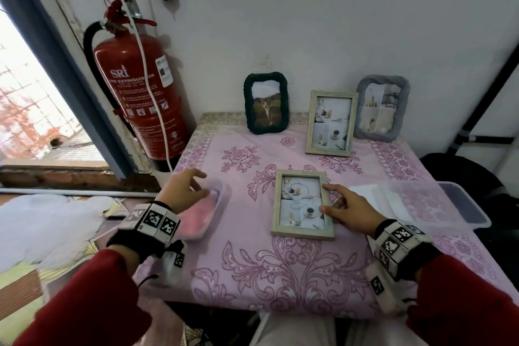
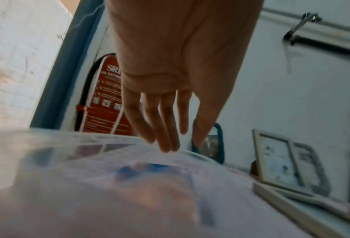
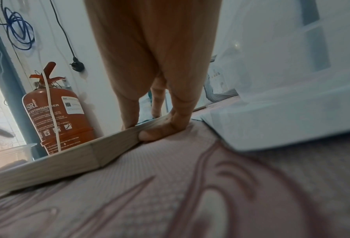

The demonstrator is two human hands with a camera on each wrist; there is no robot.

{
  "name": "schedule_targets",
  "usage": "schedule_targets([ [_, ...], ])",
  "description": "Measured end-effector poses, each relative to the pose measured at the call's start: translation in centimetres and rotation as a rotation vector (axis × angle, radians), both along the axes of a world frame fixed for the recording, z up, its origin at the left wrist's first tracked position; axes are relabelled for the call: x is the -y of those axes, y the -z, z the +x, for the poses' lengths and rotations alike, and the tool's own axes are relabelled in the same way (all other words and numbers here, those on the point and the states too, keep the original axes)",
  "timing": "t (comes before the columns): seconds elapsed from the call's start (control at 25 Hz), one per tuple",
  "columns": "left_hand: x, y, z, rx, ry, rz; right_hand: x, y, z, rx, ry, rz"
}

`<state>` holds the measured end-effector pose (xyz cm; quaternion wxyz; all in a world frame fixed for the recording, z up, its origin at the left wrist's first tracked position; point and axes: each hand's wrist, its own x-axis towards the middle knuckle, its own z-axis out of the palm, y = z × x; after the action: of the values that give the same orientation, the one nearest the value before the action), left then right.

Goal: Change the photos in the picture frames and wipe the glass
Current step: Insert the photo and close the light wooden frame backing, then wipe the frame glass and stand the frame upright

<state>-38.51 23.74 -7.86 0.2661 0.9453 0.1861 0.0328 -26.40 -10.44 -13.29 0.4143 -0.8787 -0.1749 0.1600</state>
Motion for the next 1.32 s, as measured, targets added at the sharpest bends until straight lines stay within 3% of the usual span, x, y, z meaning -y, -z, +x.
schedule_targets([
  [0.12,-1.4,1.1,-1.5,-0.301,0.097,0.163,-0.1,0.0,0.0,-0.009,0.001,0.014],
  [0.32,-1.2,2.2,-1.8,-0.255,0.103,0.208,-0.1,-0.1,-0.2,-0.045,0.002,0.051],
  [0.56,-1.3,2.0,-2.0,-0.017,-0.012,0.161,-0.2,-0.1,-0.3,-0.046,-0.008,0.048],
  [0.72,0.7,-0.7,-0.9,0.319,-0.08,0.05,-0.1,-0.1,-0.2,-0.053,-0.002,0.051],
  [0.8,2.6,-2.2,0.2,0.456,-0.045,0.055,-0.1,-0.1,-0.2,-0.056,-0.002,0.046],
  [0.88,5.3,-2.9,1.5,0.48,0.022,0.011,-0.1,-0.1,-0.2,-0.051,-0.009,0.03],
  [1.16,14.6,0.3,6.2,0.184,0.22,-0.12,-0.2,-0.4,-0.4,-0.076,-0.008,0.048],
  [1.32,17.1,2.7,7.1,-0.141,0.403,0.094,-0.4,-0.3,-0.5,-0.116,0.026,0.138],
])
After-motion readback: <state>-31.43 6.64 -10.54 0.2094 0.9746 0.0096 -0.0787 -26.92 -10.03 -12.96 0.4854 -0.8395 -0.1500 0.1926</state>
